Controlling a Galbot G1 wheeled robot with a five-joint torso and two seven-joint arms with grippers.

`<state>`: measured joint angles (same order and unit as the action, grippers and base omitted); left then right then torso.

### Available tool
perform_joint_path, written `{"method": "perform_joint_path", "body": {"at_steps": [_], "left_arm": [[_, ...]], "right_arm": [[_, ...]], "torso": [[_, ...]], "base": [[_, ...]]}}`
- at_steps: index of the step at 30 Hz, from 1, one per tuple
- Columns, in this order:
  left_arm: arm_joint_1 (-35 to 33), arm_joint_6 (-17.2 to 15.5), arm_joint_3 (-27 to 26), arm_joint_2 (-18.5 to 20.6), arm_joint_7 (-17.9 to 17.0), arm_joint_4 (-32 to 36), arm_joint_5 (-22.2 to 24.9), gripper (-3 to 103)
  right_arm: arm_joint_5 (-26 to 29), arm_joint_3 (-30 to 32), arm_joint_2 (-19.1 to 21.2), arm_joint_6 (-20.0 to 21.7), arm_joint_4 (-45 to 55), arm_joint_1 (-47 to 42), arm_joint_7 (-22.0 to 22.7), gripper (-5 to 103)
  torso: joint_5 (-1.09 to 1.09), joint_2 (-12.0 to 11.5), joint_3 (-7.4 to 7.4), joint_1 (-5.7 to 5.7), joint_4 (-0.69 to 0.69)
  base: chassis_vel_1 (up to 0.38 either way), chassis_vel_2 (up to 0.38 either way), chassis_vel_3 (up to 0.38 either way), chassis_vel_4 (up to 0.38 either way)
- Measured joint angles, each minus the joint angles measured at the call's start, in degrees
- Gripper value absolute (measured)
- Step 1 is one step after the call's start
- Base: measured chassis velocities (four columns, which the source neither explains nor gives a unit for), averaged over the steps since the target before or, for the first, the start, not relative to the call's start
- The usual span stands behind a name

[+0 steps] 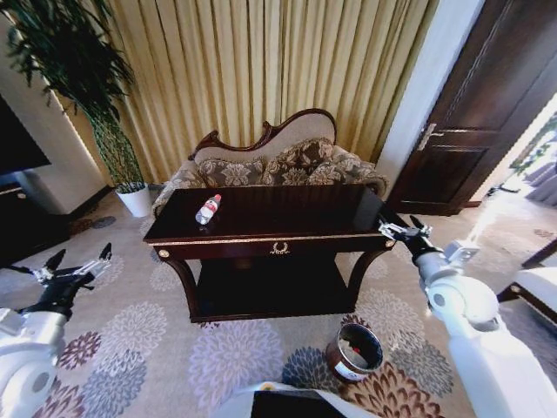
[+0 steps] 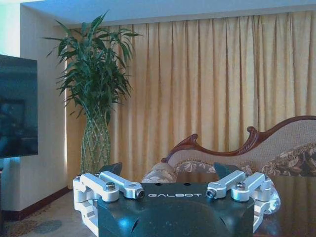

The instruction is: Move to the front of the table and place the trash on the table into the trash bin.

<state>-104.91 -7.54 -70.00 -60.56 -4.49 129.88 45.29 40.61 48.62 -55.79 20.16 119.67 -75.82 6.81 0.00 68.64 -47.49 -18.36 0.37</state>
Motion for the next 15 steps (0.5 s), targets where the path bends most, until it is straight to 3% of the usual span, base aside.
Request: {"method": "perform_joint_path", "body": {"at_steps": [15], "left_arm": [[0.1,0.0,0.0,-0.7,0.3,0.4,-0.1,100]], "right_arm": [[-0.7,0.1,-0.9,0.9,1.0,-0.7,0.0,100]], "torso": [[-0.01,0.0,-0.01,-0.02,0.00]], "base": [[-0.100,0.097,0.106,-0.103]]}}
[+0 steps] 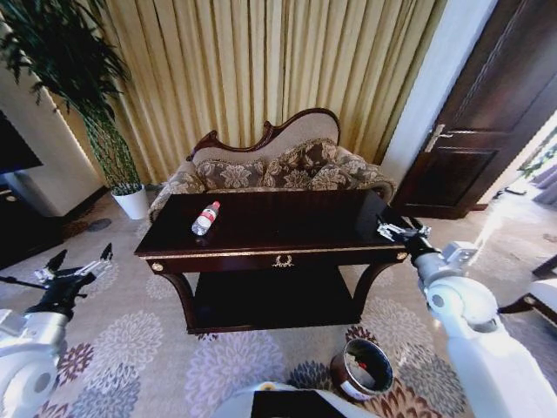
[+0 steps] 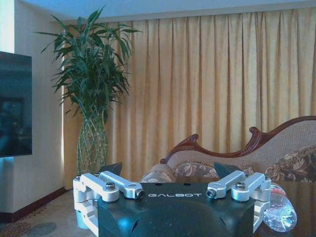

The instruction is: Move to the front of the table and place the trash on the table into the trash bin.

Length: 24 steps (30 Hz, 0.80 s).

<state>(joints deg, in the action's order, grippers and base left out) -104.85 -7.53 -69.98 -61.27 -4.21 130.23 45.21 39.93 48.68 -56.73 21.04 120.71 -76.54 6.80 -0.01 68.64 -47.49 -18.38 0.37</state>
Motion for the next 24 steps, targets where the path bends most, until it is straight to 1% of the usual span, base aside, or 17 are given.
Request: {"method": "perform_joint_path", "body": {"at_steps": [5,6,7,16,22,24], "left_arm": [[-0.4,0.3,-0.1,-0.5,0.3,0.1,-0.1,100],[-0.4,0.5,-0.3,-0.5,0.4,0.1,-0.1,100],[-0.3,0.6,-0.4,-0.5,0.4,0.1,-0.1,100],[-0.3,0.7,-0.2,-0.8,0.4,0.1,-0.1,100],[0.3,0.6,0.1,0.2,0.4,-0.2,0.1,100],[0.6,0.5,0.4,1.8,0.5,-0.8,1.2,100]], "right_arm": [[-0.2,-0.4,0.0,0.4,0.5,0.2,0.0,100],[-0.4,-0.7,0.0,0.5,0.5,0.4,0.0,100],[-0.7,-0.9,0.0,0.5,0.6,0.4,0.0,100],[-1.7,-1.4,-0.8,0.9,2.0,-0.3,0.0,100],[-2.1,-1.7,-1.1,1.1,2.4,0.1,0.0,100],[-2.0,-1.5,-1.2,1.0,2.9,0.5,0.0,100]], "torso": [[0.01,0.0,0.00,0.00,0.01],[0.01,0.0,0.00,0.00,-0.02],[0.01,0.0,0.00,0.00,0.00],[0.01,0.0,0.00,0.00,0.00],[0.00,0.0,0.00,0.01,0.00],[0.00,0.0,0.01,0.02,-0.01]], "base": [[-0.079,0.056,0.060,-0.058],[-0.041,0.073,0.058,-0.047],[-0.063,0.058,0.058,-0.059],[-0.043,0.057,0.058,-0.050],[0.000,0.000,0.000,0.000],[0.000,0.000,0.000,0.000]]}}
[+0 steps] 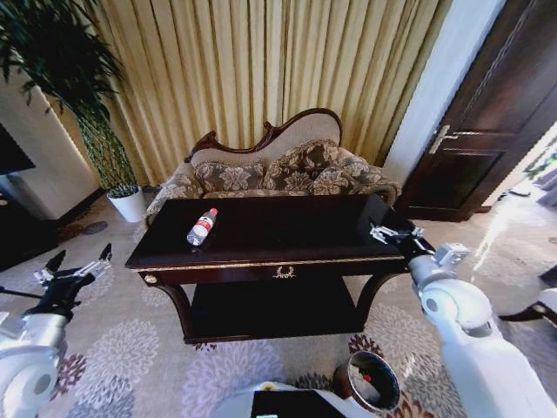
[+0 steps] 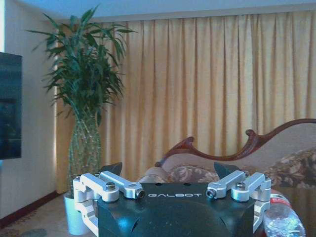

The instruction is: Move to the front of the table and place the trash on the table into the trash bin.

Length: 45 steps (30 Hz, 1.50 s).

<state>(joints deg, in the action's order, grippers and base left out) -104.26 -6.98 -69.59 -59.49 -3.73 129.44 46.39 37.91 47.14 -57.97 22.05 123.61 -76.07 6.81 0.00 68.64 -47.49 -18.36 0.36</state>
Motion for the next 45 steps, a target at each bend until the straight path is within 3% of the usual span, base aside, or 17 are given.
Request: {"method": "perform_joint_path", "body": {"at_steps": [6,11,12,16,20,22,24,26,31,33,42,44,45], "left_arm": [[1.5,0.2,0.5,5.5,0.2,-1.9,5.3,100],[5.5,-2.5,1.7,13.3,0.2,-4.7,11.5,100],[5.5,-2.5,1.7,13.3,0.2,-4.7,11.5,100],[11.0,-4.0,6.0,20.7,0.1,-10.2,14.4,100],[14.9,-5.4,9.1,23.5,-0.3,-12.6,16.1,100],[19.5,-9.1,12.5,25.5,-2.6,-13.6,17.5,100],[20.8,-10.4,13.6,26.0,-3.6,-13.6,18.0,100],[24.6,-13.8,16.9,27.3,-5.8,-14.0,19.7,100],[30.5,-15.4,23.3,28.5,-6.7,-16.7,21.0,100],[35.5,-15.5,29.0,29.1,-6.7,-19.2,21.2,100],[49.7,-16.3,41.7,28.1,-6.4,-25.0,20.7,100],[51.9,-18.0,43.6,27.8,-6.4,-25.0,20.7,100],[53.3,-20.2,44.7,27.8,-6.4,-24.5,20.7,100]], "right_arm": [[0.4,2.3,-0.3,0.1,2.1,-0.4,0.0,100],[0.6,5.6,-0.9,0.3,3.0,-2.4,0.0,100],[0.6,5.6,-0.9,0.3,3.0,-2.4,0.0,100],[0.7,8.0,-2.0,0.2,3.4,-4.5,0.0,100],[0.7,8.6,-2.3,0.2,3.7,-5.4,0.0,100],[1.3,9.1,-2.2,0.2,3.9,-5.8,0.0,100],[1.6,9.2,-2.0,0.3,4.1,-5.8,0.0,100],[2.7,9.7,-1.6,0.9,4.5,-5.8,0.0,100],[3.9,10.6,-1.1,1.4,4.7,-6.1,0.0,100],[4.6,11.3,-0.8,1.5,4.6,-6.1,0.0,100],[6.1,14.0,-0.6,1.7,4.1,-6.6,0.0,100],[6.2,14.3,-0.6,1.7,4.0,-6.8,0.0,100],[6.2,14.5,-0.8,1.7,3.9,-6.8,0.0,100]], "torso": [[0.01,0.0,0.00,-0.01,0.01],[0.00,0.0,0.00,0.00,0.01],[0.00,0.0,0.00,0.00,0.01],[0.01,0.0,-0.01,-0.01,0.00],[0.01,0.0,-0.01,-0.01,0.02],[0.01,0.0,-0.01,-0.01,0.03],[0.01,0.0,-0.01,-0.01,0.02],[-0.01,0.0,-0.01,-0.01,-0.02],[0.00,0.0,-0.01,-0.01,0.01],[0.00,0.0,-0.01,-0.02,0.00],[0.00,0.0,-0.01,-0.02,0.02],[0.00,0.0,-0.01,-0.02,0.02],[0.00,0.0,-0.01,-0.02,0.01]], "base": [[0.000,0.000,0.000,0.000],[0.000,0.000,0.000,0.000],[0.000,0.000,0.000,0.000],[0.000,0.000,0.000,0.000],[0.000,0.000,0.000,0.000],[0.000,0.000,0.000,0.000],[0.000,0.000,0.000,0.000],[0.000,0.000,0.000,0.000],[0.000,0.000,0.000,0.000],[0.000,0.000,0.000,0.000],[0.000,0.000,0.000,0.000],[0.000,0.000,0.000,0.000],[0.000,0.000,0.000,0.000]]}}
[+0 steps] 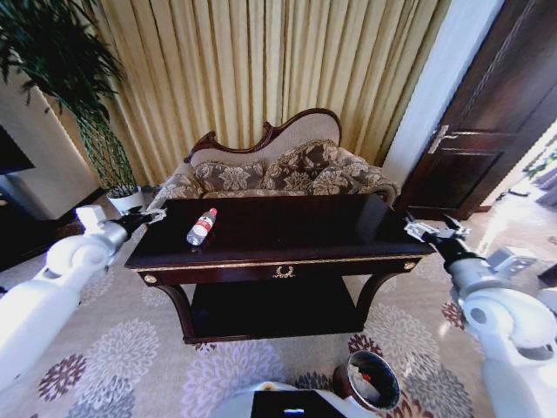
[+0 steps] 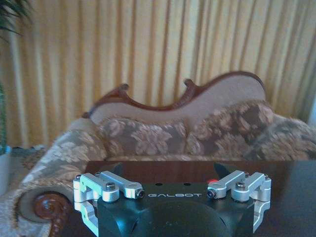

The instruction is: Move to the front of the table and place the trash on the table into the trash bin.

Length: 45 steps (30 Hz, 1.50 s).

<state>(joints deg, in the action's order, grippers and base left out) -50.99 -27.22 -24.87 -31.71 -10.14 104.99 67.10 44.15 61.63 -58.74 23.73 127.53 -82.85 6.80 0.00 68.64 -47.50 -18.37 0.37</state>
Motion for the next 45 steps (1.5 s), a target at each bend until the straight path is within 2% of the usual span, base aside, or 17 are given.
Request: {"method": "perform_joint_path", "body": {"at_steps": [1,3,11,16,17,19,24,34,37,39,40,45], "left_arm": [[0.0,0.0,0.0,0.0,0.0,0.0,0.0,100],[1.5,-4.0,1.4,0.0,0.0,1.6,0.2,100],[4.4,-8.5,6.0,-0.2,-0.9,3.8,0.9,100],[8.9,-9.7,13.1,-1.8,-1.6,1.7,1.2,100],[8.9,-9.7,13.1,-1.8,-1.6,1.7,1.2,100],[11.1,-10.6,16.1,-4.4,-4.2,1.0,1.3,100],[11.5,-11.0,18.0,-7.3,-6.8,1.4,1.3,100],[7.7,-11.1,16.1,-9.2,-9.2,2.6,-0.4,100],[6.2,-13.3,14.9,-8.8,-10.2,3.3,-0.5,100],[5.8,-13.6,14.3,-8.6,-10.5,3.6,-0.5,100],[5.4,-13.6,13.3,-8.2,-10.7,4.0,-0.5,100],[3.8,-13.6,10.3,-6.9,-9.8,4.2,-0.5,100]], "right_arm": [[0.0,0.0,0.0,0.0,0.0,0.0,0.0,100],[0.0,0.1,-0.4,0.0,-0.1,0.0,0.0,100],[-0.3,-0.7,-1.4,-0.1,-0.2,0.3,0.0,100],[-0.5,-1.2,-1.8,-0.1,0.0,-0.1,0.0,100],[-0.5,-1.2,-1.8,-0.1,0.0,-0.1,0.0,100],[-0.5,-1.1,-1.9,-0.1,0.0,-0.3,0.0,100],[-0.8,-0.8,-2.7,-0.2,0.2,-0.9,0.0,100],[-3.0,-3.3,-4.1,-0.4,-0.2,-1.5,0.0,100],[-3.9,-5.0,-4.5,-0.4,-0.8,-0.8,0.0,100],[-4.3,-5.7,-4.6,-0.4,-1.0,-0.6,0.0,100],[-4.8,-6.6,-4.9,-0.5,-1.1,-0.4,0.0,100],[-5.3,-8.5,-5.3,-0.5,-1.1,0.1,0.0,100]], "torso": [[0.00,0.0,0.00,0.00,0.00],[-0.01,0.0,0.00,0.00,0.00],[0.01,0.0,0.01,0.00,-0.01],[0.00,0.0,0.00,0.00,0.00],[0.00,0.0,0.00,0.00,0.00],[0.00,0.0,0.01,0.00,0.02],[-0.02,0.0,0.00,0.00,-0.01],[-0.02,0.0,0.01,0.00,0.00],[0.02,0.0,0.00,0.00,-0.02],[0.08,0.0,0.00,0.00,-0.02],[0.00,0.0,0.00,0.00,-0.02],[0.00,0.0,0.00,0.00,-0.01]], "base": [[0.000,0.000,0.000,0.000],[0.000,0.000,0.000,0.000],[0.000,0.000,0.000,0.000],[0.000,0.000,0.000,0.000],[0.000,0.000,0.000,0.000],[0.000,0.000,0.000,0.000],[0.000,0.000,0.000,0.000],[0.000,0.000,0.000,0.000],[0.000,0.000,0.000,0.000],[0.000,0.000,0.000,0.000],[0.000,0.000,0.000,0.000],[0.000,0.000,0.000,0.000]]}}
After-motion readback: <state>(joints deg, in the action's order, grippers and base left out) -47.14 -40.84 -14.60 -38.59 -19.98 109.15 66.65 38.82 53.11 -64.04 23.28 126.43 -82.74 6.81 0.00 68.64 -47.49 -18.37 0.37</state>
